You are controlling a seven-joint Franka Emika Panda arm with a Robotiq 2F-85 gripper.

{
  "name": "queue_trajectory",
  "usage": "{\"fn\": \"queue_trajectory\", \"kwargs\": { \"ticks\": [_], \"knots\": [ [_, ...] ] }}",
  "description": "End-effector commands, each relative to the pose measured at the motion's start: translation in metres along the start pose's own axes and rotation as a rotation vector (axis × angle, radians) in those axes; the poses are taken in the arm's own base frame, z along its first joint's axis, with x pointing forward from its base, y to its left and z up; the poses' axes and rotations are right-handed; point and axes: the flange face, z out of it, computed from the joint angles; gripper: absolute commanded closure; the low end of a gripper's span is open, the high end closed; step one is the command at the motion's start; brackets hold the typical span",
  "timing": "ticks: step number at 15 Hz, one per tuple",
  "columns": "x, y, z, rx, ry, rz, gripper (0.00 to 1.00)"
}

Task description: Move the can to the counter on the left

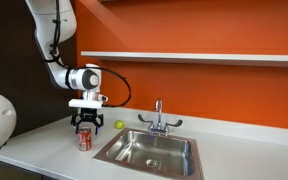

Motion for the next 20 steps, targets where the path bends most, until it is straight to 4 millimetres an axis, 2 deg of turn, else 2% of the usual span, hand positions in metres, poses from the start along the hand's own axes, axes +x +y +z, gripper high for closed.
{"fn": "queue_trajectory", "kwargs": {
  "ticks": [1, 10, 14, 16, 20],
  "knots": [
    [-0.007, -0.005, -0.021, -0.019, -0.007, -0.006, 0.0],
    [-0.015, -0.005, -0.054, -0.024, 0.012, -0.001, 0.0],
    [-0.019, 0.004, -0.074, -0.034, 0.07, 0.025, 0.0],
    [-0.025, 0.015, -0.087, -0.042, 0.099, 0.057, 0.0],
    [-0.047, 0.055, -0.109, -0.054, 0.158, 0.175, 0.0]
  ]
}}
